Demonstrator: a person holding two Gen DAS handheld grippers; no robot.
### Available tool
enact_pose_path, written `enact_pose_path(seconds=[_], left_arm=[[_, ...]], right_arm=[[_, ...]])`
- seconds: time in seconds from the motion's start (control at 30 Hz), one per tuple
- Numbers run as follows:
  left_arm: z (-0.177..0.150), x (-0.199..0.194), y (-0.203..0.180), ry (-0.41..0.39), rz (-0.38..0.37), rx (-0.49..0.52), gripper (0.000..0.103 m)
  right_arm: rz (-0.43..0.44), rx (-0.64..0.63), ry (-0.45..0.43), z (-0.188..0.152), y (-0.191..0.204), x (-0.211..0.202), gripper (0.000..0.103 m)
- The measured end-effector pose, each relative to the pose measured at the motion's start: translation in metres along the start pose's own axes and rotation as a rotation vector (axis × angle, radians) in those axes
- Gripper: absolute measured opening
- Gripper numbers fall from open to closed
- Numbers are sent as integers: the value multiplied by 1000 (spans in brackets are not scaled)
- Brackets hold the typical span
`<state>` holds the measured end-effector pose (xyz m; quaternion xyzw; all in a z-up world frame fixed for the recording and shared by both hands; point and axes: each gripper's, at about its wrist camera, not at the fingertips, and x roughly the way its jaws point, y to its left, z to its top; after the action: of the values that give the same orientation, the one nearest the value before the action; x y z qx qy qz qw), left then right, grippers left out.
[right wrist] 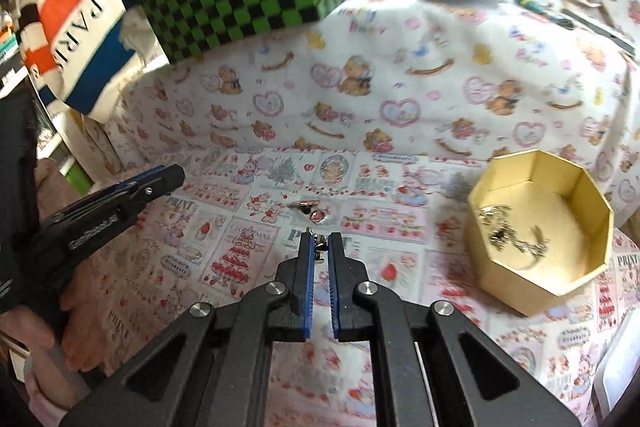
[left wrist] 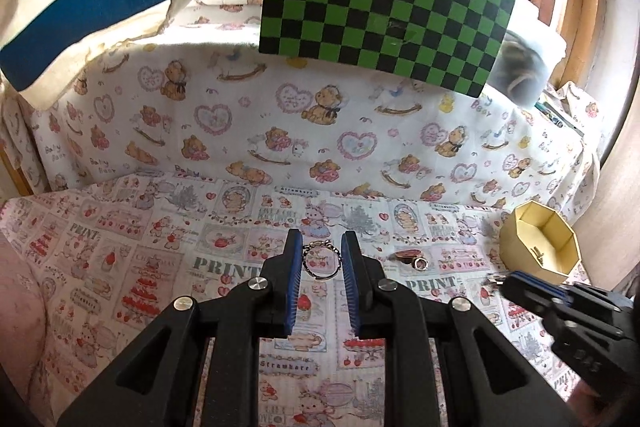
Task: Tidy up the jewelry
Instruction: 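Carry the key ring and charm over the yellow box with both tools, then open the left tool to drop the key ring while the right tool releases the charm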
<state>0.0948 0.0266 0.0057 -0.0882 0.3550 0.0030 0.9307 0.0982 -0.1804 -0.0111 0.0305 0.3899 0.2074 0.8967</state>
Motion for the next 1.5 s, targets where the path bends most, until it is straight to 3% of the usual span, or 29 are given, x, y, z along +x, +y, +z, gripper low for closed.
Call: enact_pose_path(seconds=[0.3,0.63,0.93,1.1,1.3,1.5], left_arm=[[-2,-7,-9,-33,26,23,19],[-7,-20,-22,-114,14,57,19],[-15,-10,-34,-101,6,96,19],[2,-15,-43,-59,-187,39,19],[31,-33,-97,-102,-267,95,19],[38,-5,-144,-30,-349,70,19]], right_arm=[[16,-3,-83,1,-7,-35,7],[33,121,-198,13,-43,-76,7],[-37,184,-259,18,-68,-97,7],[-63,200,-278,19,-79,-102,7],[-92,264,-301,20,-101,-108,7],[-127,305,-277,21,-120,-100,7]])
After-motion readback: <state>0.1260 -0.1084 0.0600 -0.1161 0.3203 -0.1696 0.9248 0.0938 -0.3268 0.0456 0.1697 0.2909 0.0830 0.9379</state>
